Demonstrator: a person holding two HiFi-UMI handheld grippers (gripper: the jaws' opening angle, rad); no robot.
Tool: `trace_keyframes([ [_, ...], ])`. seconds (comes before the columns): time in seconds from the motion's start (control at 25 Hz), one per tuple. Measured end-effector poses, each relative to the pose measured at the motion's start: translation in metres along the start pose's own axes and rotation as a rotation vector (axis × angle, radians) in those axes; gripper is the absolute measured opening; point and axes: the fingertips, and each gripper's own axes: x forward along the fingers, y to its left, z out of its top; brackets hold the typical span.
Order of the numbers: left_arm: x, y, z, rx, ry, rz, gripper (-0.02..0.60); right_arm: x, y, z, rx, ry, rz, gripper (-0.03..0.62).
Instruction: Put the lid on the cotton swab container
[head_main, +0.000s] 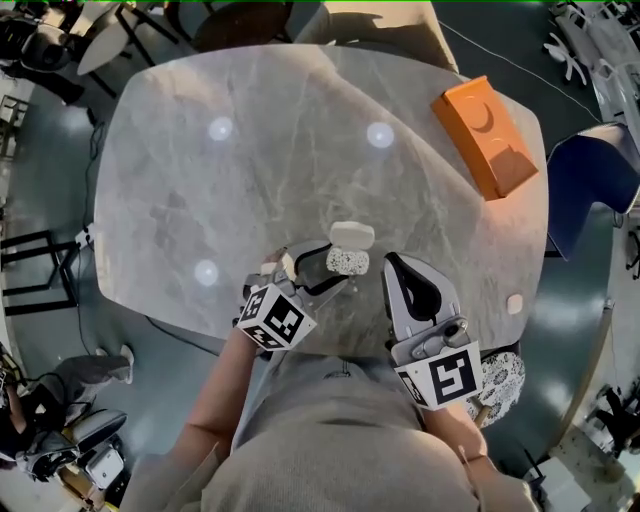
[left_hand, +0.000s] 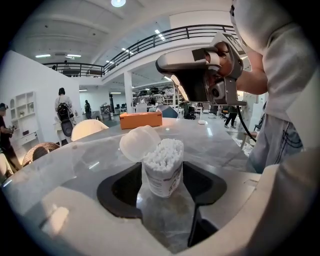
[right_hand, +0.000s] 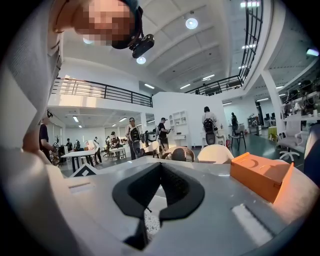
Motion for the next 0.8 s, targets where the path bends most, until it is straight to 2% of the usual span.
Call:
trace_keyframes([
  [0.8, 0.016, 0.001, 0.002, -0.018, 0.016, -0.013, 0.262, 0.001, -0.007, -0.001, 0.004, 0.009, -0.004, 0.002],
])
